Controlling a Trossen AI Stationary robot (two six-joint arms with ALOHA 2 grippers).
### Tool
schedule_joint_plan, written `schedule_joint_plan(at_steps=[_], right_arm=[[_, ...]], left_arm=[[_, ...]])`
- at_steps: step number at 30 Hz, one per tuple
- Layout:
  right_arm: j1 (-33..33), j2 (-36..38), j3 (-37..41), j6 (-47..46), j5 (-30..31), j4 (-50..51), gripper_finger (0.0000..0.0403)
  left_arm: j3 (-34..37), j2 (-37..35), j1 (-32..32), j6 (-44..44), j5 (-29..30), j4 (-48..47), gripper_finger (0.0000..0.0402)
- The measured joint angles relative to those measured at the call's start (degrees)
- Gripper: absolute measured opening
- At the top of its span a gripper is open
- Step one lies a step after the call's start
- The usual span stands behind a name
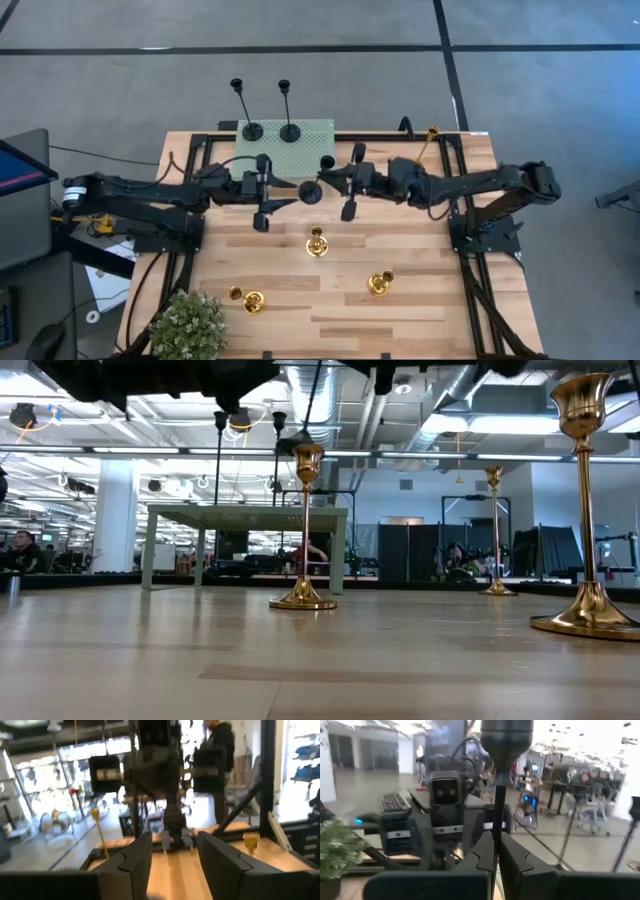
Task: Pick & Place candle stick holders
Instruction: Put the black candle holder on the shelf
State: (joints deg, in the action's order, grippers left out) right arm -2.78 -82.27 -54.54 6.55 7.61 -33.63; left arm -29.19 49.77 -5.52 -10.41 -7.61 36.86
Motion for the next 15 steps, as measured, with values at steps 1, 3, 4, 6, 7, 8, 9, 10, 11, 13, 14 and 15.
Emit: schedule_joint_plan(at_steps=[1,3,4,6,7,8,9,10,11,13,14,15], right_arm=[[-0.8,0.1,-1.4,0.0,0.0,2.8,0.0],[-2.8,0.1,-4.1,0.0,0.0,8.3,0.0],[-3.8,0.0,-5.5,0.4,0.0,10.6,0.0],[-5.9,-1.0,-8.3,1.3,0.0,12.8,0.0],[-7.0,-1.5,-9.3,1.3,-0.2,13.6,0.0],[-8.2,-1.9,-9.9,1.3,-0.8,14.2,0.0],[-9.4,-2.6,-10.7,1.3,-2.0,14.2,0.0],[-10.7,-3.3,-11.3,1.1,-3.4,14.1,0.0],[-12.0,-3.7,-11.7,0.4,-4.6,14.3,0.0],[-14.6,-4.8,-12.5,-1.4,-6.2,13.7,0.0],[-15.8,-5.2,-12.6,-2.1,-6.4,13.5,0.0],[-16.9,-5.5,-12.6,-2.6,-6.4,13.8,0.0]], left_arm=[[0.0,-1.2,0.0,0.0,0.2,-2.0,0.0155],[0.0,-3.2,0.0,0.0,0.6,-4.7,0.0151],[0.0,-4.2,0.0,0.3,0.6,-6.4,0.0149],[0.0,-5.7,0.0,0.3,0.6,-8.5,0.0145],[0.0,-6.5,0.0,0.4,0.6,-9.7,0.0143],[0.0,-7.2,0.0,0.5,0.6,-10.8,0.0141],[0.0,-7.8,0.0,0.6,0.6,-11.6,0.0139],[0.0,-8.4,0.0,0.7,0.6,-12.5,0.0136],[0.0,-9.0,0.0,0.7,0.6,-13.5,0.0133],[0.0,-9.9,0.0,0.8,0.7,-14.8,0.0127],[0.0,-10.5,0.0,0.8,0.7,-15.8,0.0125],[0.0,-10.7,0.0,0.8,0.7,-16.0,0.0122]])
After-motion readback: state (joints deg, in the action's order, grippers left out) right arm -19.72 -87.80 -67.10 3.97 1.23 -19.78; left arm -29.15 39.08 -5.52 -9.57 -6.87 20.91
